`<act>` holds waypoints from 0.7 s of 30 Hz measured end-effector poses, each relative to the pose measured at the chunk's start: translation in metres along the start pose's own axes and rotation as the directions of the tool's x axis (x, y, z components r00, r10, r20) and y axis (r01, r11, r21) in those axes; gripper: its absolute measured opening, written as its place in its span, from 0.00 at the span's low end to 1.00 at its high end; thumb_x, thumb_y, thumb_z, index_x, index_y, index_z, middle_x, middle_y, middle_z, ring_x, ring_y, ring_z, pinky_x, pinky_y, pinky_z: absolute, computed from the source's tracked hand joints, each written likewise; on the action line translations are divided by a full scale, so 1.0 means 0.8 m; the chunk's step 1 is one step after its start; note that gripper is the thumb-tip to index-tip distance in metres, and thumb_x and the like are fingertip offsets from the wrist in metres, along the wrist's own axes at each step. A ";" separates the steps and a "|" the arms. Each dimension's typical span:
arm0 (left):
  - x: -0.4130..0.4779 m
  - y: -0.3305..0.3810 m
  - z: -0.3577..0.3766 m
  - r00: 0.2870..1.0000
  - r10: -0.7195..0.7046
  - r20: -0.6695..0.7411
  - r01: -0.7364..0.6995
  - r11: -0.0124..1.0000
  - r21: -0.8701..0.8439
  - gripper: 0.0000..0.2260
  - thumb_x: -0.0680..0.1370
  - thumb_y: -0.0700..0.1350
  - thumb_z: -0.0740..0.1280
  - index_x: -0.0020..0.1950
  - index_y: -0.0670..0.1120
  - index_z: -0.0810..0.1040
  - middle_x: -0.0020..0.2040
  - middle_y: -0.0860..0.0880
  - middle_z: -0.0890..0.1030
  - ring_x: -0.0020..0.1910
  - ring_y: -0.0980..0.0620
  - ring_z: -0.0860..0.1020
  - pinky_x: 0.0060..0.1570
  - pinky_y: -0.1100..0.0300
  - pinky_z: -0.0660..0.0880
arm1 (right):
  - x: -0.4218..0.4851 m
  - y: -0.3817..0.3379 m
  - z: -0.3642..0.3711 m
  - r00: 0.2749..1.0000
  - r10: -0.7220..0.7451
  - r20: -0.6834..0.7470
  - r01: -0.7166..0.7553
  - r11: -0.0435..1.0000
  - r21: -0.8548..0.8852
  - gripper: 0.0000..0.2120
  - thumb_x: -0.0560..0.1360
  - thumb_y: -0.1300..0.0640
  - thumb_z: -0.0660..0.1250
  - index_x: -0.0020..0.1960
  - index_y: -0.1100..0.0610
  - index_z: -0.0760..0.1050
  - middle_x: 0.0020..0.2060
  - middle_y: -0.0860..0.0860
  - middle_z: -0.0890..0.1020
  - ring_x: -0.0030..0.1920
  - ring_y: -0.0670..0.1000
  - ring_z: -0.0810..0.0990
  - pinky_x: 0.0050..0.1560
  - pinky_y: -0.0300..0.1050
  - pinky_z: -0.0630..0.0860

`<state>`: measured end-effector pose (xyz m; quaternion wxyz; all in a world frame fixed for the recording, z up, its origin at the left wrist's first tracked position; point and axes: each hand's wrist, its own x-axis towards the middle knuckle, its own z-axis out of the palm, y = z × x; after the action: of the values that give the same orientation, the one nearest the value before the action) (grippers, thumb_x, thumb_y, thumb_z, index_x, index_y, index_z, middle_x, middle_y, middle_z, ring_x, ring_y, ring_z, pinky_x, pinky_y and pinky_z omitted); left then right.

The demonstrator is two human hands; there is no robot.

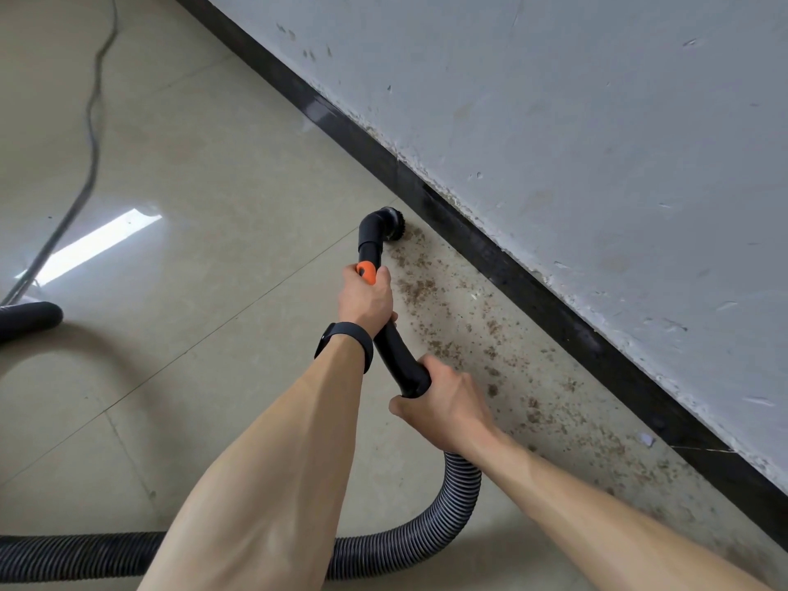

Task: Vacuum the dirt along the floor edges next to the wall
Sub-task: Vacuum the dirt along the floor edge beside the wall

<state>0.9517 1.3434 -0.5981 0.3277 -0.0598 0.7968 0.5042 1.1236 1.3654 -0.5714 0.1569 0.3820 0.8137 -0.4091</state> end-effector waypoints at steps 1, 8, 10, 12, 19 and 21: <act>0.001 0.001 0.003 1.000 0.003 0.003 -0.003 1.000 0.004 0.14 0.81 0.51 0.61 0.63 0.47 0.64 0.46 0.45 0.73 0.27 0.46 0.75 0.30 0.55 0.80 | 0.001 0.001 -0.002 1.000 0.001 -0.004 -0.001 1.000 0.003 0.14 0.66 0.43 0.70 0.44 0.47 0.68 0.38 0.48 0.79 0.38 0.50 0.78 0.34 0.45 0.73; 0.004 0.008 0.024 0.999 0.032 0.018 -0.033 0.998 0.055 0.14 0.81 0.52 0.61 0.62 0.47 0.65 0.45 0.45 0.74 0.31 0.44 0.77 0.34 0.51 0.82 | 0.004 0.009 -0.016 1.000 0.003 -0.014 -0.003 1.000 0.025 0.12 0.68 0.46 0.70 0.42 0.47 0.68 0.36 0.46 0.78 0.34 0.47 0.75 0.33 0.44 0.68; 0.004 0.013 0.028 0.998 0.050 0.027 -0.052 0.994 0.092 0.14 0.81 0.52 0.60 0.63 0.46 0.65 0.44 0.45 0.75 0.31 0.44 0.78 0.36 0.49 0.83 | 0.007 0.012 -0.017 1.000 0.011 -0.018 -0.011 0.999 0.040 0.12 0.68 0.46 0.70 0.42 0.48 0.68 0.35 0.46 0.78 0.35 0.47 0.75 0.33 0.44 0.68; 0.004 0.020 0.031 0.997 0.067 0.046 -0.073 0.990 0.124 0.15 0.81 0.52 0.60 0.63 0.46 0.64 0.44 0.45 0.75 0.32 0.42 0.79 0.39 0.46 0.83 | 0.009 0.013 -0.019 1.000 0.014 -0.011 -0.013 0.996 0.085 0.11 0.67 0.46 0.70 0.43 0.48 0.69 0.35 0.47 0.79 0.36 0.50 0.79 0.35 0.47 0.74; -0.006 0.028 0.000 0.994 0.025 0.106 -0.044 0.983 0.180 0.11 0.83 0.48 0.59 0.59 0.44 0.63 0.46 0.45 0.72 0.33 0.42 0.78 0.23 0.59 0.75 | 0.002 0.007 -0.015 0.990 -0.068 0.123 0.042 0.978 0.203 0.16 0.66 0.44 0.75 0.45 0.49 0.72 0.31 0.47 0.82 0.30 0.49 0.85 0.36 0.50 0.81; -0.011 0.014 -0.022 0.997 0.002 0.074 -0.014 0.987 0.158 0.09 0.82 0.47 0.59 0.56 0.44 0.63 0.45 0.44 0.71 0.34 0.41 0.78 0.24 0.59 0.75 | -0.001 0.002 -0.007 0.985 -0.093 0.147 0.072 0.987 0.144 0.16 0.65 0.45 0.75 0.45 0.49 0.71 0.33 0.50 0.83 0.32 0.53 0.85 0.36 0.52 0.82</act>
<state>0.9456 1.3320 -0.5794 0.3587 -0.0116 0.8219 0.4423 1.1256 1.3698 -0.5683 0.1750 0.3253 0.7840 -0.4989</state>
